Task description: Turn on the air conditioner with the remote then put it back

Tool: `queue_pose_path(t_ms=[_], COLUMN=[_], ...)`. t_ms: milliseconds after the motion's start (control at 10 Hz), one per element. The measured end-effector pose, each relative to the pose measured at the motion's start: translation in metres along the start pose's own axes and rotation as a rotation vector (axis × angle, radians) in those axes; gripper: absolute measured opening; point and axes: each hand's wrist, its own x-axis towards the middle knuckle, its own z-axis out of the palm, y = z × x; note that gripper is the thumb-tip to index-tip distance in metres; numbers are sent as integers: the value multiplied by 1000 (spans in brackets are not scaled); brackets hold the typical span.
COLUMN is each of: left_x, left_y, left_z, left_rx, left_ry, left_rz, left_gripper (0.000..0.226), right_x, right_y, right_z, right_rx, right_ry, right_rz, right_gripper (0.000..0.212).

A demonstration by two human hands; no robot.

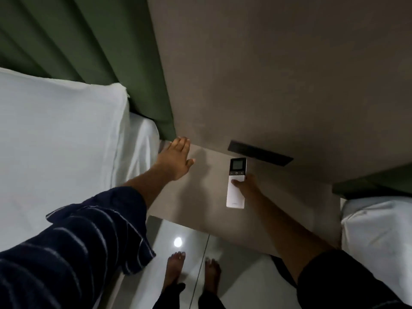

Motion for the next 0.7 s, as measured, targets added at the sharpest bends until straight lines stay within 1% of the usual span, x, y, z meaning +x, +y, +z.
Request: queue_pose_path(t_ms=[100,300,400,500,600,700], left_x=[37,54,53,48,43,24], left_y=[18,29,33,36,35,36], left_z=[69,144,154,151,137,106], left_rx=[-16,-60,-77,-115,-104,-75], left_ry=[-102,-173,-195,-214,-207,-180], left_rz=[43,107,120,126,128,160], left_gripper=[71,72,72,72,72,72], right_x=[59,111,120,121,111,71], right_y=[59,119,133,136,128,118], right_z=[15,41,47,45,39,27], right_rx=[-100,-185,-194,-153,-104,-101], right_ry=[61,56,58,75,95,141], right_rz=[69,107,99,135,164,142], right_gripper=[45,46,46,40,36,44])
